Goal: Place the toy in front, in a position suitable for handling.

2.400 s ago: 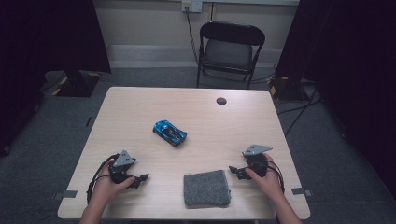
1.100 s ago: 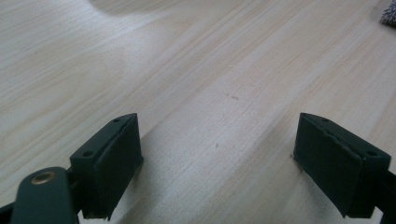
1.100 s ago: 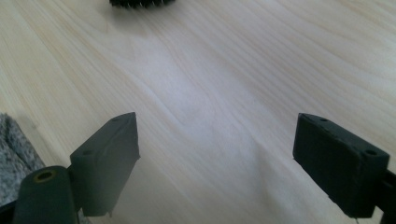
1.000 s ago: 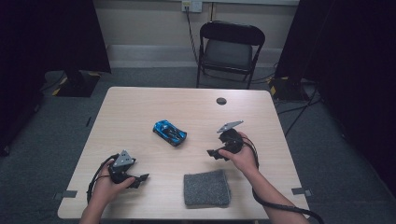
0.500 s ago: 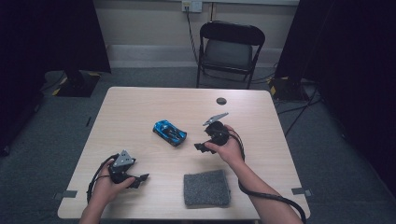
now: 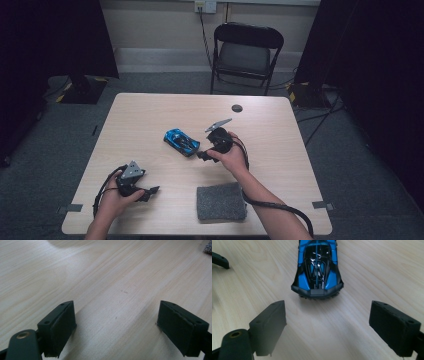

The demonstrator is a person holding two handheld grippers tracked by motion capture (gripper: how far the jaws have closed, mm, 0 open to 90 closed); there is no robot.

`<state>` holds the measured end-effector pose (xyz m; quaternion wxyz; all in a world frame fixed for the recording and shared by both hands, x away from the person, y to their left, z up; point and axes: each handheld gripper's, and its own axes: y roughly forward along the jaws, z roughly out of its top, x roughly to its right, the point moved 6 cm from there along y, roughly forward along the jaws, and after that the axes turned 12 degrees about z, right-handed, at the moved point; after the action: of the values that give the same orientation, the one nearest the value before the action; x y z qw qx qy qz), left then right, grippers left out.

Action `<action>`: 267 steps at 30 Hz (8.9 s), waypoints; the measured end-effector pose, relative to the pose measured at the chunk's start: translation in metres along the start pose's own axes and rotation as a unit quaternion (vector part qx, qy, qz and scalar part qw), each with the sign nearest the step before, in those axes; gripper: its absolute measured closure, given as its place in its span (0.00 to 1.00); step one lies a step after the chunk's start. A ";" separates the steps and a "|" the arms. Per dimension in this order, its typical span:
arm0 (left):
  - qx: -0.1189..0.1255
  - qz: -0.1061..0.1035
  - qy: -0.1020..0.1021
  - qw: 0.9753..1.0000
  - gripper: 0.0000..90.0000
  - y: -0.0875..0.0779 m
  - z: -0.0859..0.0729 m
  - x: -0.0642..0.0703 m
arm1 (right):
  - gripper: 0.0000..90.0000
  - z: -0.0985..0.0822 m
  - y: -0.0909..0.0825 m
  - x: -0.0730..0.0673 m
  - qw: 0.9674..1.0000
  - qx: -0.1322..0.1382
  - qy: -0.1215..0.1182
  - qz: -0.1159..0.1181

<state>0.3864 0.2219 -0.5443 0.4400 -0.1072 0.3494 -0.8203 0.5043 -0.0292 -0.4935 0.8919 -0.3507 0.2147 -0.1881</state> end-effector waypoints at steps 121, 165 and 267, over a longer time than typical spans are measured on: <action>0.001 -0.002 0.000 1.000 0.16 0.001 0.000 0.000 | 0.31 0.012 0.016 0.021 0.998 -0.015 -0.051 -0.027; 0.002 -0.002 0.001 1.000 0.16 0.001 0.000 0.000 | 0.30 -0.086 -0.035 0.042 0.998 0.004 -0.058 -0.007; 0.018 -0.192 0.126 0.973 0.37 0.012 0.056 0.167 | 0.34 -0.117 -0.089 -0.005 0.997 0.036 -0.068 0.012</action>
<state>0.3230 0.0572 -0.5334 0.2281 -0.0598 0.3600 -0.9027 0.4235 -0.1518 -0.5071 0.9187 -0.3273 0.1511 -0.1612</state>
